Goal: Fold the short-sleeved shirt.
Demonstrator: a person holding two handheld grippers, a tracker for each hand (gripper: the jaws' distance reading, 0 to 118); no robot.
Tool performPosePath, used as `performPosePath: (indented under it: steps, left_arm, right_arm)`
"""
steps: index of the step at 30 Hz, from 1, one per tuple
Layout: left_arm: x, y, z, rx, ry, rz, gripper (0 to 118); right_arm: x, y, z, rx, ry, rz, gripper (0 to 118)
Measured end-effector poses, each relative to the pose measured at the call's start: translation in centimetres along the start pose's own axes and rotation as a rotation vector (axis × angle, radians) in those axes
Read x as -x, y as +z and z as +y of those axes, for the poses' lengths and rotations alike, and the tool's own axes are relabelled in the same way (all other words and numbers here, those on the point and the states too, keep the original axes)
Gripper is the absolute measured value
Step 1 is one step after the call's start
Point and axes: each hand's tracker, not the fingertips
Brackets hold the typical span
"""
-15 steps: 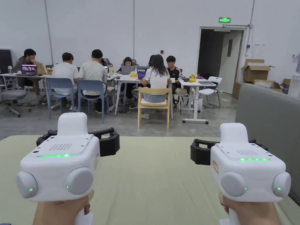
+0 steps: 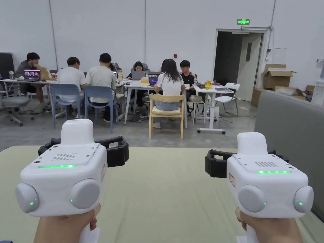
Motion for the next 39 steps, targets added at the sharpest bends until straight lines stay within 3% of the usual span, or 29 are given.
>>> performPosePath:
  steps: [39]
  left_arm:
    - [0.05,0.02,0.39,0.000,0.000,-0.006,118]
  right_arm:
    - [-0.11,0.24,0.78,-0.009,-0.007,0.001,118]
